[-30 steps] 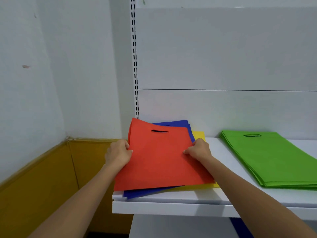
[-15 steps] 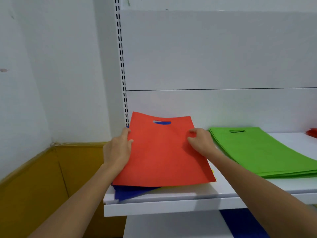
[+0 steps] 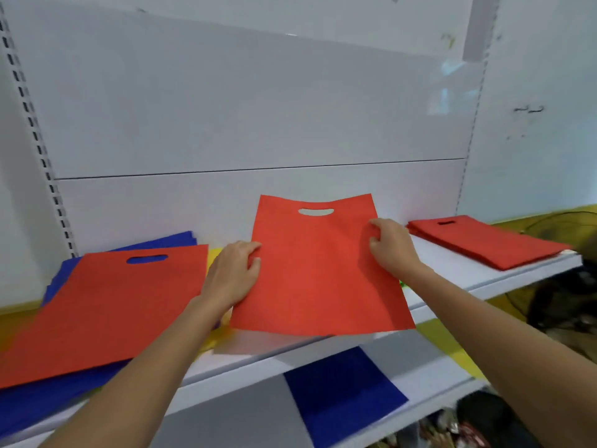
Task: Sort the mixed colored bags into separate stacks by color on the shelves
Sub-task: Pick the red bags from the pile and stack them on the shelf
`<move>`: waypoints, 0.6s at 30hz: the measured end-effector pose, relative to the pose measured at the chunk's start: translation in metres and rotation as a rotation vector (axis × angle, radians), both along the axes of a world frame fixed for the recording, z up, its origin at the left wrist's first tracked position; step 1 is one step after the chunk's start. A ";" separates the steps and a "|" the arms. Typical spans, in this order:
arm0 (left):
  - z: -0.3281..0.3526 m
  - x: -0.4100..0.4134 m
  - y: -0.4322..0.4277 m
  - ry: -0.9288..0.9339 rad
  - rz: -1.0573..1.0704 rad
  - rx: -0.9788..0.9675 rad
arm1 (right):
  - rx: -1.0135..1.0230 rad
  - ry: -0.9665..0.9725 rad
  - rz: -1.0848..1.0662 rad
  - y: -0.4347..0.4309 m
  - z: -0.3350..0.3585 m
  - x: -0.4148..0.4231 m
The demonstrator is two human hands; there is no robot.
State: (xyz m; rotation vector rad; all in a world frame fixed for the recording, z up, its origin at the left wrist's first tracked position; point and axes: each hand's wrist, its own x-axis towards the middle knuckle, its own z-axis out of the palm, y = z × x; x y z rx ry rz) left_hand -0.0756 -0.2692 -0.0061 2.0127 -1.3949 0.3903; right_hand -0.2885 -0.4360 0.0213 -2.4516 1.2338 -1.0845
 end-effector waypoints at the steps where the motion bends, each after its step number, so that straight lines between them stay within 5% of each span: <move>1: -0.001 -0.030 -0.027 0.013 -0.043 -0.003 | 0.002 -0.003 -0.048 -0.018 0.003 -0.037; 18: -0.032 -0.378 -0.292 0.157 -0.569 0.071 | 0.096 -0.009 -0.605 -0.158 -0.022 -0.437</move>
